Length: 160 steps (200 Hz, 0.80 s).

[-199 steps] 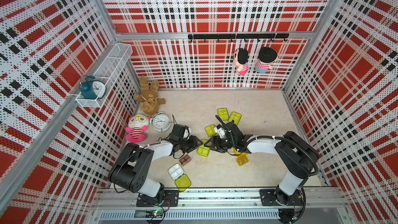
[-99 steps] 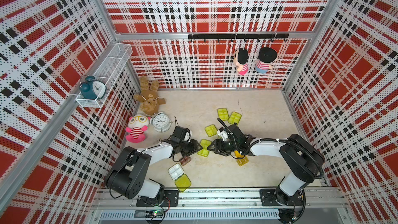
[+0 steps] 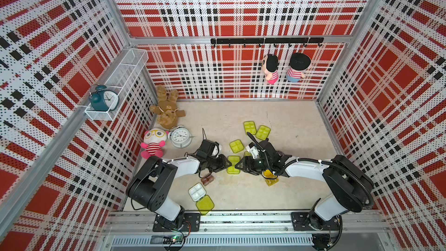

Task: Close pillboxes
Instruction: Move the pillbox to the center of the board.

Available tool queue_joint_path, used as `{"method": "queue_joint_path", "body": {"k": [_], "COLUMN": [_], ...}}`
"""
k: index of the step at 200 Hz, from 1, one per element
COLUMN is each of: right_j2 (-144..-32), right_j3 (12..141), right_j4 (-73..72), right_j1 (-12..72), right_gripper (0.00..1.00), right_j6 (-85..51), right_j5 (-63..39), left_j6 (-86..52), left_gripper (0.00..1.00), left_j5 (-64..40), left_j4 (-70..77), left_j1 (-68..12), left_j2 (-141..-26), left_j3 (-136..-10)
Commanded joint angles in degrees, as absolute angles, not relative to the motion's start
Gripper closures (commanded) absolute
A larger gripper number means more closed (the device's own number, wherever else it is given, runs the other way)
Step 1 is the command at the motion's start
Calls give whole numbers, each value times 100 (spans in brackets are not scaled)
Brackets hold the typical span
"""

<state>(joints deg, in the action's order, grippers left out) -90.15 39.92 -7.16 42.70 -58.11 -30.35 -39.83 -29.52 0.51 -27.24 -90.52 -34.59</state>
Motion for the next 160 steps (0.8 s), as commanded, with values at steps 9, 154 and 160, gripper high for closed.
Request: {"method": "queue_joint_path", "body": {"k": [9, 154, 160], "right_j2": [-8741, -9063, -9160], "right_j3": [3928, 4590, 4767], "right_j4": [-662, -435, -359], "right_j1": [4168, 4409, 4477], "right_gripper": [35, 33, 33], "right_j6": [-5785, -5244, -5151], "right_j5": [-2875, -3166, -3215], "left_j6": [-4102, -3662, -3587], "left_gripper": [65, 38, 35], "left_j5": [-2698, -1977, -1814], "left_j4": [-51, -2089, -2382], "left_j1": [-3037, -2392, -2309], "left_j2": [-9575, -7320, -7193], "left_j3": [-3514, -4081, -4144]}}
